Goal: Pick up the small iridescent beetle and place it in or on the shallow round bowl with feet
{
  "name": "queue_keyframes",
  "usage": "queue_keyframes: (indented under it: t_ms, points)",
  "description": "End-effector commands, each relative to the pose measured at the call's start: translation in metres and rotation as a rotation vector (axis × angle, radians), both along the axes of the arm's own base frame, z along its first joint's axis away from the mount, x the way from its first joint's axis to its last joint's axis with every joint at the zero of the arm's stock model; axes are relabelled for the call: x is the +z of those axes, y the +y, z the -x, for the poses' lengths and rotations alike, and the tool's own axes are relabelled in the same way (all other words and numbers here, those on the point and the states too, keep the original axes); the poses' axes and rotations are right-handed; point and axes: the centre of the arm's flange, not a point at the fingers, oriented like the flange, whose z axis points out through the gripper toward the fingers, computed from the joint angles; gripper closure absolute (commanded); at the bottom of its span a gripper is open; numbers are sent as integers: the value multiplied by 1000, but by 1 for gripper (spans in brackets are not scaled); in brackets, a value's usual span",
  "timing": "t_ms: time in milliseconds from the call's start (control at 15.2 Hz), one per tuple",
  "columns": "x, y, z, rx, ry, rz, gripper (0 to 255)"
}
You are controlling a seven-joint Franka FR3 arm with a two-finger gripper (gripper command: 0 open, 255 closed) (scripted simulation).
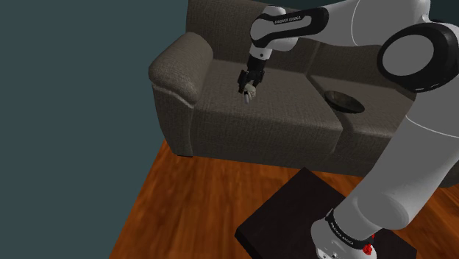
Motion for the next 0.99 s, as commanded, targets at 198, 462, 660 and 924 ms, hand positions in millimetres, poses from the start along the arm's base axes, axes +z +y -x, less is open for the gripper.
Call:
queue_keyframes:
  t_ms: [198,462,660,924]
  points:
    - [0,0,0,0,0,0,255]
    - [0,0,-1,0,0,0,255]
    - [0,1,-1,0,0,0,255]
    - [16,0,0,0,0,0,255]
